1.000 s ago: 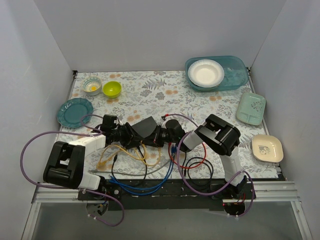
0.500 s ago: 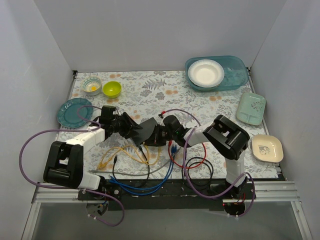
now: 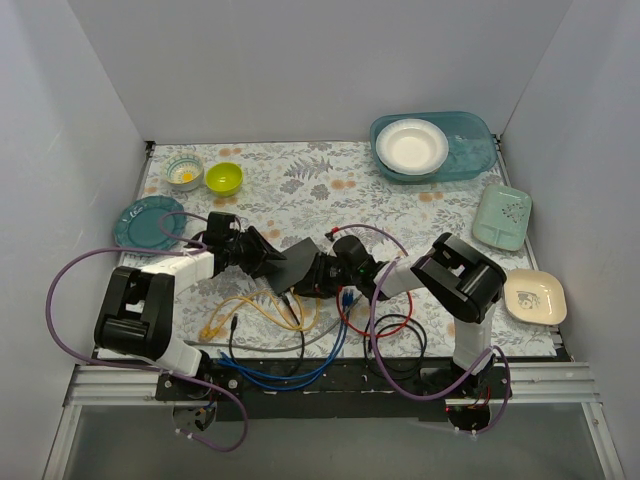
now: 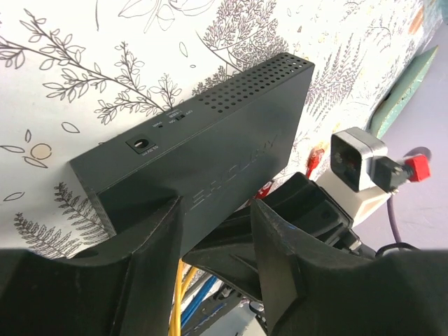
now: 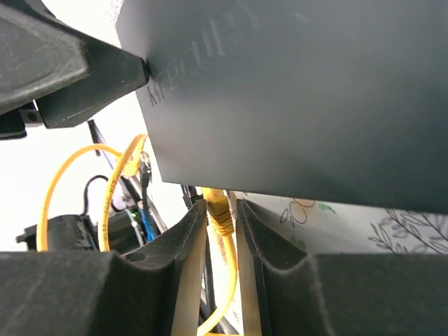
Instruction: Pull the plug from the switch port
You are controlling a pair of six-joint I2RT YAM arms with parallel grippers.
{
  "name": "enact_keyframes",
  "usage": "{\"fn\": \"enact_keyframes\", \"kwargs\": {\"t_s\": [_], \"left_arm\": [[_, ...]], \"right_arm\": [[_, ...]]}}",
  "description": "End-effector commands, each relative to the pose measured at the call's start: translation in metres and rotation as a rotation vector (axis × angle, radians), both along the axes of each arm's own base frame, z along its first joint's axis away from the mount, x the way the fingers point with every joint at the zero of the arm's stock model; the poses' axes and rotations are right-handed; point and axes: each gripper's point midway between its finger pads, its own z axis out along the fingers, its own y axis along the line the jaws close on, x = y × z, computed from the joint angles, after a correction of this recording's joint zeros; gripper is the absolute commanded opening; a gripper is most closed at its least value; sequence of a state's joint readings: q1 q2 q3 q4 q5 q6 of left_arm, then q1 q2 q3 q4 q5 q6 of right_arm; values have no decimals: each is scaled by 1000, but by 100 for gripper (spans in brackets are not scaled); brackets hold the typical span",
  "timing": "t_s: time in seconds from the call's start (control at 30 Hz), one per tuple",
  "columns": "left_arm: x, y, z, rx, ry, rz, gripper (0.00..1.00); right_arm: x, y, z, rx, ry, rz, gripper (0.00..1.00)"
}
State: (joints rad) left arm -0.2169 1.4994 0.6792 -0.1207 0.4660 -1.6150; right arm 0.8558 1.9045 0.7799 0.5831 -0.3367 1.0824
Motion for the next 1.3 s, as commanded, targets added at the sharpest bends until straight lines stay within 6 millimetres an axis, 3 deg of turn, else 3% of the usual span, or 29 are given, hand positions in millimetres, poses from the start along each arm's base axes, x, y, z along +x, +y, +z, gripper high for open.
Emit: {"fn": "enact_keyframes", "kwargs": {"t_s": [0.0,0.47,0.77,1.27], "left_arm": [[-11,9,-17,45,30,10,43],[-21,9,-20,37,32,-8,43],[-20,7,-17,28,24,-15,43],[-23,8,-19,27,26,-16,43]], "right_arm": [[-14,-27,-43,-129,148,-76,32],[5,-5,-33,-52,197,-126,34],[3,-7,-27,-47,153,-93,48],[16,6,-31,-55,168,-111,39]]}}
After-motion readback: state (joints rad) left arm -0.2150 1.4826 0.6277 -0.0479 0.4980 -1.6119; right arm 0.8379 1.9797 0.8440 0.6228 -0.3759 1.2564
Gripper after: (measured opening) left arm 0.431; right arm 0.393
